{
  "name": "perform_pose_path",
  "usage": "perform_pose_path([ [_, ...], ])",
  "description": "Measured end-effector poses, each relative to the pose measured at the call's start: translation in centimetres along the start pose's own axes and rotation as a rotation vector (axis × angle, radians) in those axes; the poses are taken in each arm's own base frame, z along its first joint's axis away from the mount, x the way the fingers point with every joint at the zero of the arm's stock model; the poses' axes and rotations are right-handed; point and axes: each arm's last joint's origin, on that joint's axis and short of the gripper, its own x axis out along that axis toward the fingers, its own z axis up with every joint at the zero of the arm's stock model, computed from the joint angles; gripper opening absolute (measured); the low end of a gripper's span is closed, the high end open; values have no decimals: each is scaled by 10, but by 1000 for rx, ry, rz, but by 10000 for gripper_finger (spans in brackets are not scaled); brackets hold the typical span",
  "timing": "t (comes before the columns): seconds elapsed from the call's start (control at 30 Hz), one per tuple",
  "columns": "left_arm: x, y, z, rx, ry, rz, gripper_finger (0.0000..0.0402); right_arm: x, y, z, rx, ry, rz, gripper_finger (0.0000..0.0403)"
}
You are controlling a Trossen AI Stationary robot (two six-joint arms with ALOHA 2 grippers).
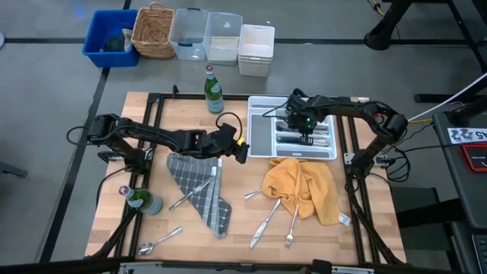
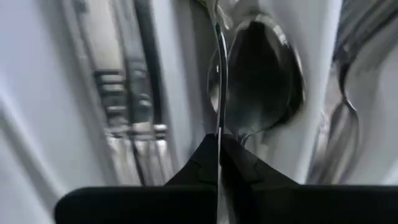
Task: Sort silverware
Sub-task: Put the silver spoon into the cutlery tray
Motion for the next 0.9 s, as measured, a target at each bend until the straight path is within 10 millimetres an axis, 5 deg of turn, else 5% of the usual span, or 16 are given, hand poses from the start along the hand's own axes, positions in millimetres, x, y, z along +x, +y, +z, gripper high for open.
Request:
perform_pose_path([
  [0.17, -1, 3, -10, 26, 209, -58, 88, 2, -1, -2, 1, 38, -55, 12],
  [0.37, -9, 13, -30, 30, 584, -92, 88, 2, -1, -2, 7, 37, -60, 70],
  [0.6, -31, 25, -58, 26, 938, 68, 88, 3, -1, -1, 14, 28, -67, 132],
  [0.9, -62, 34, -88, 108, 1132, 309, 88, 3, -1, -1, 14, 29, -68, 135],
])
